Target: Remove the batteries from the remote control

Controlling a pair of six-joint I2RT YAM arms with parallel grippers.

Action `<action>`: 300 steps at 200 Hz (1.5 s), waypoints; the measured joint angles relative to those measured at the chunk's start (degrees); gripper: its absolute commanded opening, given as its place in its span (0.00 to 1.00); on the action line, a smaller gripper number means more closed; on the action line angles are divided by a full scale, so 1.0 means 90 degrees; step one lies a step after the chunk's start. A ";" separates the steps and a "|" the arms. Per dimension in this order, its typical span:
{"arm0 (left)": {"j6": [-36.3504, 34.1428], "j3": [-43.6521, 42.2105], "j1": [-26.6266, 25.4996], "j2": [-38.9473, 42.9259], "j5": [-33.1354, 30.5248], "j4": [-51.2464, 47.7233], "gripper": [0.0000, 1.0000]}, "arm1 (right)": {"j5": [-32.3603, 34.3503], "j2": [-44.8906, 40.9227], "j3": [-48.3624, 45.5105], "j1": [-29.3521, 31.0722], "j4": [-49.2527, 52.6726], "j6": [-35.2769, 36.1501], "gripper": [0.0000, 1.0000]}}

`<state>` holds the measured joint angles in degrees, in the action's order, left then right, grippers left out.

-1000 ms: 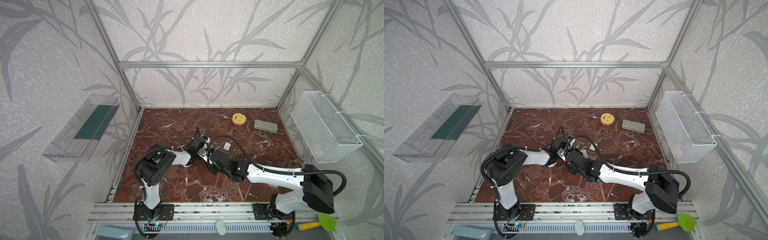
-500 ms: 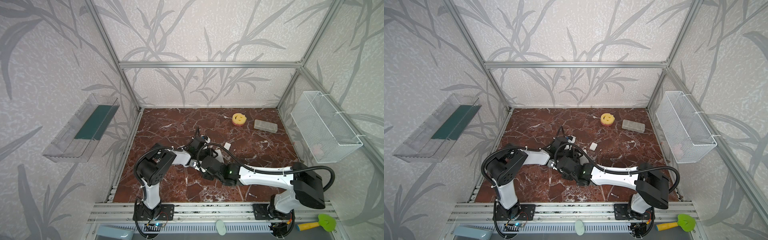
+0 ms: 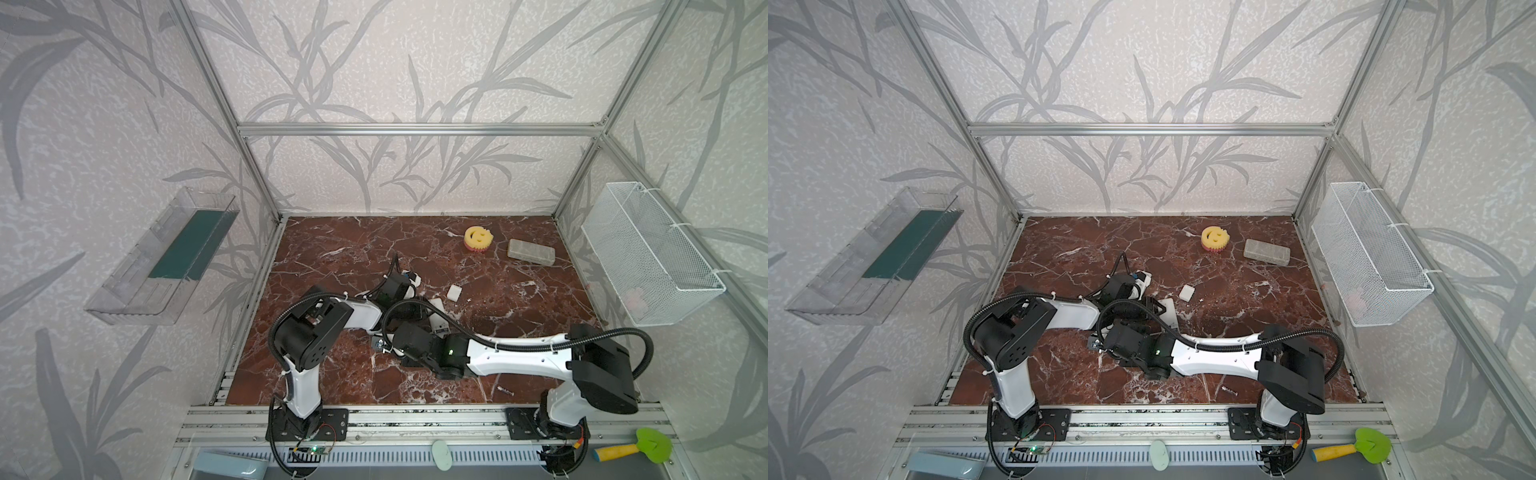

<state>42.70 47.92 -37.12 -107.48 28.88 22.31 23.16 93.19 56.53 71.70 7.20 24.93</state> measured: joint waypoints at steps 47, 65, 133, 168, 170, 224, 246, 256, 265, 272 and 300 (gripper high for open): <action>0.0029 0.0000 -0.0017 -0.0034 0.0075 0.0046 0.42 | 0.0141 0.0131 0.0068 0.0041 0.0027 0.0359 0.00; 0.0051 0.0000 -0.0027 -0.0044 0.0119 0.0051 0.42 | 0.0274 0.0158 0.0070 0.0041 0.0104 0.0517 0.00; 0.0068 0.0000 -0.0027 -0.0073 0.0165 0.0095 0.41 | 0.0418 0.0032 0.0129 0.0041 0.0554 0.0194 0.00; 0.0068 0.0000 -0.0027 -0.0070 0.0189 0.0085 0.41 | 0.0398 -0.0879 0.0078 0.0002 0.0563 -0.0690 0.00; 0.0068 0.0000 -0.0027 -0.0070 0.0189 0.0080 0.41 | 0.0403 -0.0957 0.0063 -0.0012 0.0559 -0.0763 0.00; 0.0107 -0.0104 -0.0177 0.0175 0.0194 -0.0296 0.40 | 0.0206 -0.2960 -0.1212 -0.1477 0.0226 -0.3347 0.00; 0.0109 -0.0155 -0.0372 0.0350 0.0131 -0.0583 0.41 | 0.0075 -0.3427 -0.1702 -0.2208 0.0238 -0.4313 0.00; 0.0092 -0.0172 -0.0420 0.0457 0.0078 -0.0775 0.41 | -0.0010 -0.3543 -0.1824 -0.2390 0.0267 -0.4658 0.00; 0.0049 -0.0165 -0.0464 0.0556 0.0012 -0.1005 0.41 | -0.0124 -0.3599 -0.1882 -0.2482 0.0274 -0.4918 0.00; -0.0032 -0.0131 -0.0478 0.0627 -0.0061 -0.1214 0.40 | -0.0194 -0.3623 -0.1911 -0.2538 0.0274 -0.5105 0.00; -0.0554 0.0639 -0.0454 0.0682 -0.0393 -0.2293 0.31 | -0.0406 -0.3740 -0.2035 -0.2688 0.0282 -0.5615 0.00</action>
<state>37.71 53.67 -41.21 -101.34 25.34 1.67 19.51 59.53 38.22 47.51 9.74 -25.61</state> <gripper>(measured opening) 0.350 0.316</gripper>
